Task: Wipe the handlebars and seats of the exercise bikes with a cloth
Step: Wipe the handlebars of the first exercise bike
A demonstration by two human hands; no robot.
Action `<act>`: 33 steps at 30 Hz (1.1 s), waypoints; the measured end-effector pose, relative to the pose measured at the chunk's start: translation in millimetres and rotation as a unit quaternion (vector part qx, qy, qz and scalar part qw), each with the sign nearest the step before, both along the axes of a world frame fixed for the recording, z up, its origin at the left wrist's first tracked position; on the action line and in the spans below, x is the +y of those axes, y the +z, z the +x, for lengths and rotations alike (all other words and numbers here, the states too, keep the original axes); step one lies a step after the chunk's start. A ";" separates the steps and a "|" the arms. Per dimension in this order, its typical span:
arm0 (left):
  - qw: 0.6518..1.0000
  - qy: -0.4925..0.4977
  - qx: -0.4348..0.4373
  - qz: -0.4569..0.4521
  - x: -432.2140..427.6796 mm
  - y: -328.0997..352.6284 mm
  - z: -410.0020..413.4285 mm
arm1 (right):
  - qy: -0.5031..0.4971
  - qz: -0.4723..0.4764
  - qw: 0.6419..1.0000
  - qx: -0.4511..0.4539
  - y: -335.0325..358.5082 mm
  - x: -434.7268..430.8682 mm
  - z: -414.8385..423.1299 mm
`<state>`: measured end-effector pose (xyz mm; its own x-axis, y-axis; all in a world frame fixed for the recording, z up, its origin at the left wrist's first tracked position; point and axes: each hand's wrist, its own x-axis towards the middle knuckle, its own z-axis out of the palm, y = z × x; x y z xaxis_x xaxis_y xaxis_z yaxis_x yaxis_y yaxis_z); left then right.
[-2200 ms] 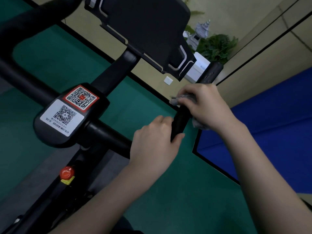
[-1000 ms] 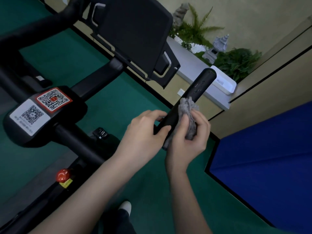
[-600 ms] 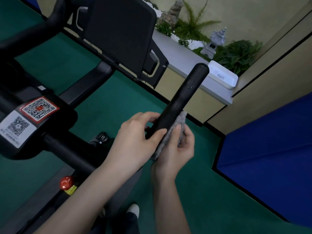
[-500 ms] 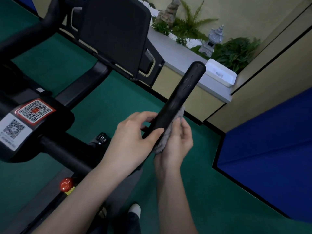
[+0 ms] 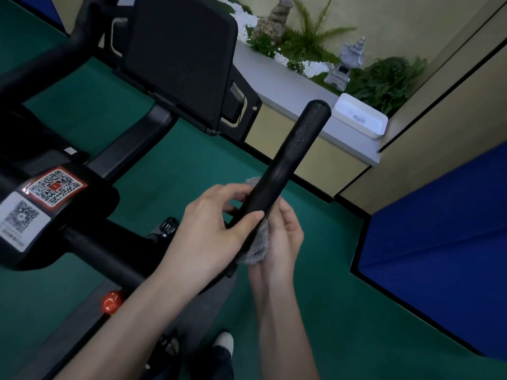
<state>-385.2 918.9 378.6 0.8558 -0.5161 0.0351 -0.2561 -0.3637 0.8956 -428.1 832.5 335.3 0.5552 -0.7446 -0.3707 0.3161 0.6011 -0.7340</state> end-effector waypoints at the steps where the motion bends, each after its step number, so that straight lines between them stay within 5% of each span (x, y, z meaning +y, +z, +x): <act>1: 1.000 0.000 0.002 -0.001 -0.3 -0.2 0.2 | -0.016 -0.005 1.000 0.011 -0.6 2.0 -0.1; 10: 1.000 -0.004 0.003 0.010 -10.8 1.2 6.4 | -0.163 -0.186 0.966 0.071 8.8 -11.7 11.7; 15: 1.000 -0.001 0.016 0.009 -23.8 2.8 11.2 | -0.200 -0.356 0.906 0.110 15.1 -16.8 12.2; 19: 1.000 0.009 0.021 -0.006 -26.1 1.8 10.4 | -0.196 -0.521 0.821 0.127 14.1 -12.4 6.6; 26: 0.999 0.014 0.034 -0.008 -27.0 2.4 9.2 | -0.229 -0.588 0.764 0.136 51.3 -55.7 32.3; 33: 0.999 0.007 0.043 -0.021 -26.8 2.4 11.0 | -0.155 -0.685 0.699 0.135 42.5 -49.4 17.6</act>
